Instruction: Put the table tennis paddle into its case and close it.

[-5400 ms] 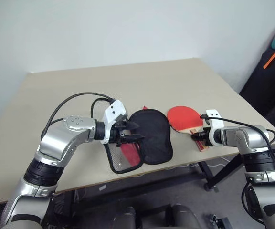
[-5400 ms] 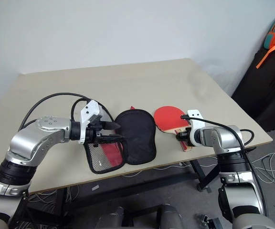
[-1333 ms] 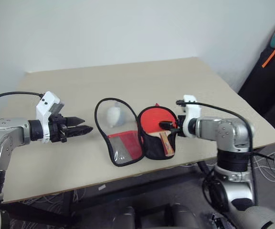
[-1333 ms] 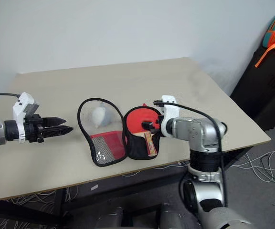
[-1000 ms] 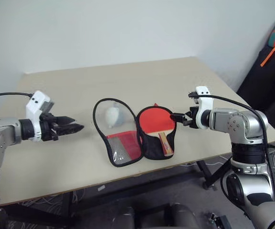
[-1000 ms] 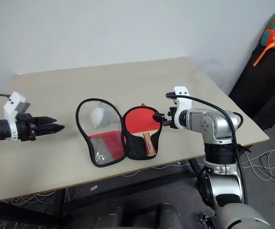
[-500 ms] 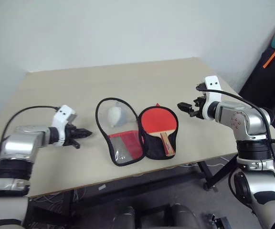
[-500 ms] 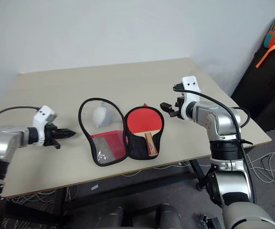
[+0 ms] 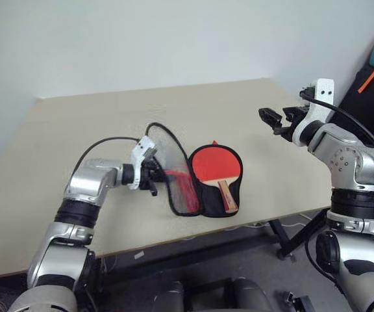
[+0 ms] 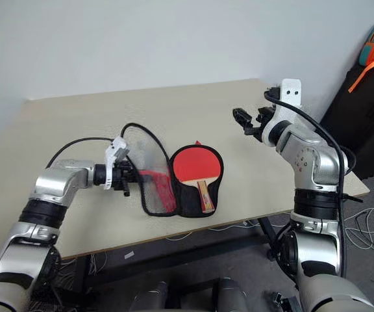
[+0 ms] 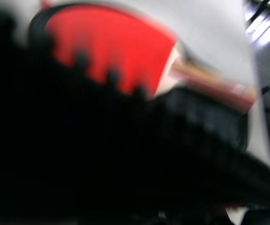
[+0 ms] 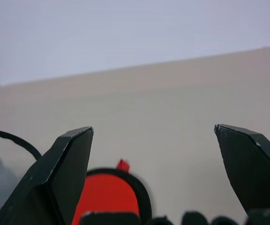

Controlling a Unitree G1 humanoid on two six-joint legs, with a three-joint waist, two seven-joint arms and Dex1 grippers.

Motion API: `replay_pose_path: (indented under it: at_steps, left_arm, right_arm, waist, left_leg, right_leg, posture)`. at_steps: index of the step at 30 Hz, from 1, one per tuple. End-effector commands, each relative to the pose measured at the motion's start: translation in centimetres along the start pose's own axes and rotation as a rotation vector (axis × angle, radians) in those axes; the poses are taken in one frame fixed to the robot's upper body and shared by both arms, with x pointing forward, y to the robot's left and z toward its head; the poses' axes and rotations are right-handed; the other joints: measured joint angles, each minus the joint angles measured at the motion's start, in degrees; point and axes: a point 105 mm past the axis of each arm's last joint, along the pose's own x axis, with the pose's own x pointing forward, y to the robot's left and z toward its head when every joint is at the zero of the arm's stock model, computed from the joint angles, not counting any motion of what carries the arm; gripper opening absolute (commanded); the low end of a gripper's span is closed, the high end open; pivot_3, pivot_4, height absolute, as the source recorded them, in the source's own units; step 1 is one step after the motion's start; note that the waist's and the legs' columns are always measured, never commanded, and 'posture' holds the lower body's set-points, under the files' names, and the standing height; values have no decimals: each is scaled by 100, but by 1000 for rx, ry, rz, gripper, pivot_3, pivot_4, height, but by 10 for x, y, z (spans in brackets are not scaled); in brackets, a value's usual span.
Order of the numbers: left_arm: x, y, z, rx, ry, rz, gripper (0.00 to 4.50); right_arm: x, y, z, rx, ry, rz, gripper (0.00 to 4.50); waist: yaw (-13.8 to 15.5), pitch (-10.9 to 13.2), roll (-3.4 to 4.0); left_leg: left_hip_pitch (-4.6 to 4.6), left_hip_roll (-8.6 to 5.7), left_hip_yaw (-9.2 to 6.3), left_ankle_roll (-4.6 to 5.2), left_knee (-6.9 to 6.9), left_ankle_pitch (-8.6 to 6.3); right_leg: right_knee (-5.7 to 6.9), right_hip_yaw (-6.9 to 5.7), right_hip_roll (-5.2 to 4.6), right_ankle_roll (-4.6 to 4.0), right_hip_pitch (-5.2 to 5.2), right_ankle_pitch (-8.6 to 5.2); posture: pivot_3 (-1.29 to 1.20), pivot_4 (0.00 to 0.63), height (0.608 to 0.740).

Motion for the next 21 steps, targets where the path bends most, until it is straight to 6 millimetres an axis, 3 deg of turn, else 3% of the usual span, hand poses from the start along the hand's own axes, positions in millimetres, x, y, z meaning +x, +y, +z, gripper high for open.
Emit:
replay_pose_path:
  at_steps: [1, 6, 9, 16, 21]
  left_arm:
    - [15, -10, 26, 17, -78, -30, 154]
    - [33, -15, 29, -42, -110, -38, 154]
    - [36, -18, 32, -71, -129, -49, 717]
    - [15, -19, 26, -226, -111, -29, 3134]
    - [9, -22, 11, -350, -80, 23, 3134]
  right_arm:
    - [-8, -2, 23, 20, -113, -30, 4500]
    - [-8, -11, 19, 15, -110, -98, 4500]
    - [-7, -14, 17, 31, -111, -116, 4500]
    - [-3, -14, 10, 55, -108, -127, 4500]
    - [0, -12, 4, 64, -101, -126, 4500]
  waist:
    - [2, 0, 0]
    - [-7, 0, 1]
    - [-7, 0, 1]
    - [-6, 0, 1]
    - [-5, 0, 1]
  left_leg:
    - [-1, 0, -2, 1, 2, 0]
    - [0, 1, -2, 7, 2, 4]
    - [0, 2, -3, 8, 2, 4]
    - [1, 2, -13, 10, 3, 5]
    - [4, 1, -26, 13, 3, 3]
  right_leg:
    - [1, -1, 0, 0, 2, 0]
    - [3, 1, 3, 0, -1, 0]
    - [3, 2, 3, 0, -1, 0]
    - [3, 5, 3, 0, 0, 0]
    - [3, 9, 1, 0, 1, 0]
  posture:
    - [0, 0, 724]
    - [0, 0, 724]
    - [0, 0, 724]
    - [0, 0, 724]
    - [0, 0, 724]
